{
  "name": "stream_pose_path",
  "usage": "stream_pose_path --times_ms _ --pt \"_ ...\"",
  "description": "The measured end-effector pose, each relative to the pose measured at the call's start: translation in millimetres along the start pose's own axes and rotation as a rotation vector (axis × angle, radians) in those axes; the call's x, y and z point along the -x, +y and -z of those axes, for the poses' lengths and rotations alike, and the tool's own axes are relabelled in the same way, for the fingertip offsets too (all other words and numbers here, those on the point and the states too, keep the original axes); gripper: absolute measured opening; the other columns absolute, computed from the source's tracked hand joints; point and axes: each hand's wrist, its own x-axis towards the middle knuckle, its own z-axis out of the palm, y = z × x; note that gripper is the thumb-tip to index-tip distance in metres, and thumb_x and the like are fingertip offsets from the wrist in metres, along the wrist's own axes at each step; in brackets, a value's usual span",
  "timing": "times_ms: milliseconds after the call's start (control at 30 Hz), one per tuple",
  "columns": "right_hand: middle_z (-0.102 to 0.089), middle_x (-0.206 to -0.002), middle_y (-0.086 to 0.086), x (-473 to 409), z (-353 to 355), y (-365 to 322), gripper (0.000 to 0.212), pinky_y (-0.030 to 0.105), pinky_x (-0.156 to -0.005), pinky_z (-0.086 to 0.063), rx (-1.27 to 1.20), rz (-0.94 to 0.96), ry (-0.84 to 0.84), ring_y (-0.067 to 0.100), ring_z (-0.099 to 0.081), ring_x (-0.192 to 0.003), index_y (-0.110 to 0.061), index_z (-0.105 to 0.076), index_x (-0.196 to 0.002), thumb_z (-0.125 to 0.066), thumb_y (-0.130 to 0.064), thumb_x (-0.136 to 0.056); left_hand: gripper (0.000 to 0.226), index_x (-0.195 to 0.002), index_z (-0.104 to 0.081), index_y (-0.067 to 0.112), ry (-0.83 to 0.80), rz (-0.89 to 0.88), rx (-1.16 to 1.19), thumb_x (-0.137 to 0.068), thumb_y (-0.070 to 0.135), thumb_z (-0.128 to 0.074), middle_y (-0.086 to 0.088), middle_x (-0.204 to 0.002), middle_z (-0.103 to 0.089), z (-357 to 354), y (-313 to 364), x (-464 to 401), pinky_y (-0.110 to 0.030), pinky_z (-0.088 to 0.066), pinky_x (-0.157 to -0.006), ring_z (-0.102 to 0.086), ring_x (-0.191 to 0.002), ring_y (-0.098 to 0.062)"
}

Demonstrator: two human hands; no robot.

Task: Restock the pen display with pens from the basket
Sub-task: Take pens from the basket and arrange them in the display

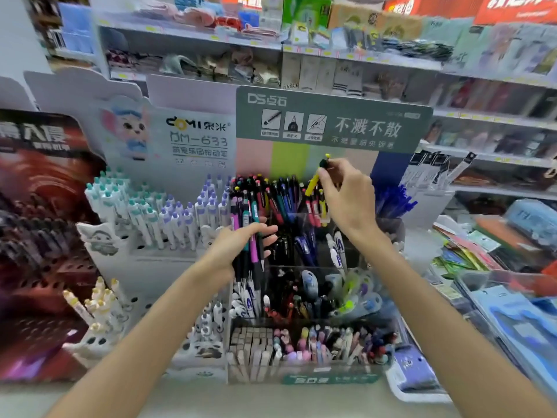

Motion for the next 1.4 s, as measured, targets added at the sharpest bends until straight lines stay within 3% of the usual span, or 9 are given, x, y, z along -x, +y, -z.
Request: stream_pose_path --times_ms 100,267,700,833,933,1100,1167,1267,1400 --pt "-0.061 -0.107 0.010 -7 -14 7 0.031 0.033 -0.086 -0.040 0.274 0.039 -0.193 0.027 -0.048 -0.108 -0.016 -0.071 -0.106 -0.062 -0.039 -0.088 0.023 -0.106 -0.064 0.005 -0.042 -0.002 -0.028 -0.084 0.009 -0.068 -0.008 -0.100 -0.074 2 2 -3 -0.036 -0.057 -0.084 -0.071 -0.093 -0.018" --pt "-0.053 -0.111 0.007 -16 -18 -1 0.031 0.038 -0.087 -0.036 0.476 0.193 -0.177 0.028 -0.041 -0.108 -0.021 -0.076 -0.093 -0.072 -0.047 -0.076 0.018 -0.107 -0.064 0.009 -0.129 0.005 -0.011 -0.089 0.011 -0.062 -0.007 -0.100 -0.074 6 8 -11 -0.032 -0.059 -0.078 -0.072 -0.092 -0.017" --pt "-0.061 -0.109 0.006 -4 -28 11 0.032 0.043 -0.085 -0.045 0.448 0.261 -0.135 0.029 -0.052 -0.103 -0.022 -0.067 -0.111 -0.066 -0.036 -0.081 0.019 -0.111 -0.063 0.011 -0.289 0.037 0.022 -0.094 0.012 -0.056 -0.006 -0.104 -0.073 12 24 -15 -0.029 -0.059 -0.073 -0.072 -0.092 -0.016" --pt "-0.061 -0.101 -0.003 6 -19 -12 0.031 0.028 -0.084 -0.041 0.178 0.104 -0.092 0.013 -0.050 -0.097 -0.020 -0.067 -0.111 -0.059 -0.041 -0.090 0.017 -0.109 -0.064 0.013 -0.327 0.007 -0.053 -0.094 0.012 -0.057 -0.004 -0.100 -0.075 9 20 -10 -0.027 -0.060 -0.071 -0.072 -0.084 -0.013" --pt "-0.066 -0.086 -0.012 14 -16 -25 0.033 0.009 -0.070 -0.040 -0.134 -0.196 -0.443 -0.006 -0.055 -0.077 -0.020 -0.072 -0.103 -0.062 -0.046 -0.087 0.017 -0.109 -0.063 0.017 -0.379 -0.030 -0.146 -0.094 0.015 -0.057 -0.001 -0.101 -0.074 5 16 -7 -0.027 -0.059 -0.074 -0.072 -0.089 -0.012" --pt "-0.071 -0.088 -0.007 19 -13 -22 0.028 0.014 -0.070 -0.043 -0.367 -0.380 -0.515 -0.002 -0.059 -0.074 -0.016 -0.073 -0.101 -0.067 -0.038 -0.085 0.020 -0.113 -0.063 0.016 -0.434 -0.045 -0.190 -0.094 0.021 -0.056 -0.002 -0.103 -0.074 0 15 -3 -0.027 -0.058 -0.075 -0.071 -0.095 -0.015" --pt "-0.066 -0.069 -0.010 18 -7 -22 0.016 0.015 -0.063 -0.044 -0.509 -0.450 -0.454 0.000 -0.055 -0.062 -0.018 -0.073 -0.095 -0.064 -0.029 -0.089 0.023 -0.114 -0.063 0.013 -0.390 -0.043 -0.128 -0.095 0.023 -0.056 -0.004 -0.103 -0.074 1 16 -4 -0.026 -0.059 -0.072 -0.071 -0.095 -0.017" --pt "-0.067 -0.079 -0.005 7 5 -18 0.010 0.019 -0.071 -0.051 -0.661 -0.472 -0.106 0.008 -0.061 -0.073 -0.017 -0.069 -0.094 -0.060 -0.021 -0.092 0.022 -0.112 -0.063 0.010 -0.283 -0.079 -0.077 -0.095 0.022 -0.056 -0.006 -0.104 -0.074 9 17 -8 -0.027 -0.060 -0.071 -0.072 -0.093 -0.017" --pt "-0.068 -0.085 -0.003 -1 6 -15 0.023 0.014 -0.074 -0.053 -0.419 -0.144 0.257 0.005 -0.066 -0.078 -0.015 -0.057 -0.112 -0.064 -0.013 -0.090 0.022 -0.115 -0.061 0.009 -0.216 -0.127 -0.064 -0.097 0.020 -0.053 -0.003 -0.101 -0.074 22 15 -12 -0.028 -0.060 -0.072 -0.071 -0.093 -0.018"
